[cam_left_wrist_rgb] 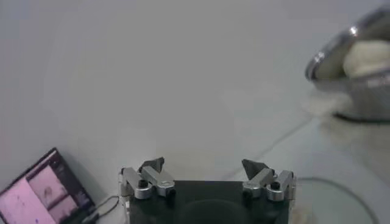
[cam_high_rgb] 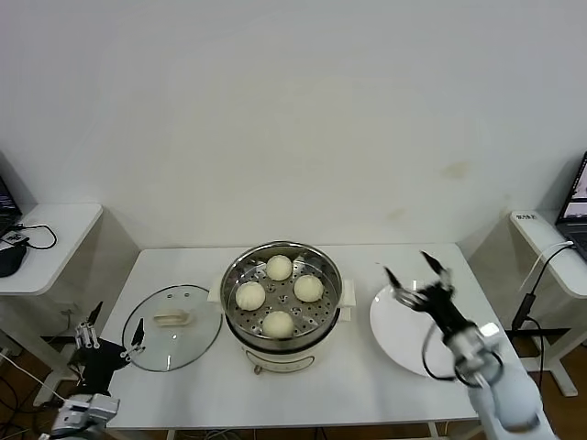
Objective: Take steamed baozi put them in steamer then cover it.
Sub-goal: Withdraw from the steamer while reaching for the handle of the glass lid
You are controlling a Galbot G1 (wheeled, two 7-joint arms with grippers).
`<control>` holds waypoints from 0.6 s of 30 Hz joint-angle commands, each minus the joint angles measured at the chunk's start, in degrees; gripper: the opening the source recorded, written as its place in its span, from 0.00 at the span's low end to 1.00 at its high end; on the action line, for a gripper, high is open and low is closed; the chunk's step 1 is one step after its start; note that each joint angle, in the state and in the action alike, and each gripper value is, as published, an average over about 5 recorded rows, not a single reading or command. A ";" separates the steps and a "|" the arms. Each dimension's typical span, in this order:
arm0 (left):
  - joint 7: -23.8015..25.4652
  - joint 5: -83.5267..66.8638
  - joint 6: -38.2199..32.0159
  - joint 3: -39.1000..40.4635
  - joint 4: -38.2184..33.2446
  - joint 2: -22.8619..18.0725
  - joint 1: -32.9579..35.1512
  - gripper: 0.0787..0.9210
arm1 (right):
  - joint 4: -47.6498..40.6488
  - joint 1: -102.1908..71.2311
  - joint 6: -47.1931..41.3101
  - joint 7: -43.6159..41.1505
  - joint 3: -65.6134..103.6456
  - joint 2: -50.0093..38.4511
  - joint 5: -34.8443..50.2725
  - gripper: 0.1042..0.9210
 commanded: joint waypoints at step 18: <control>-5.56 44.16 -6.44 14.61 28.53 5.40 -18.82 0.88 | 5.79 -19.47 8.81 0.63 20.46 17.13 -1.81 0.88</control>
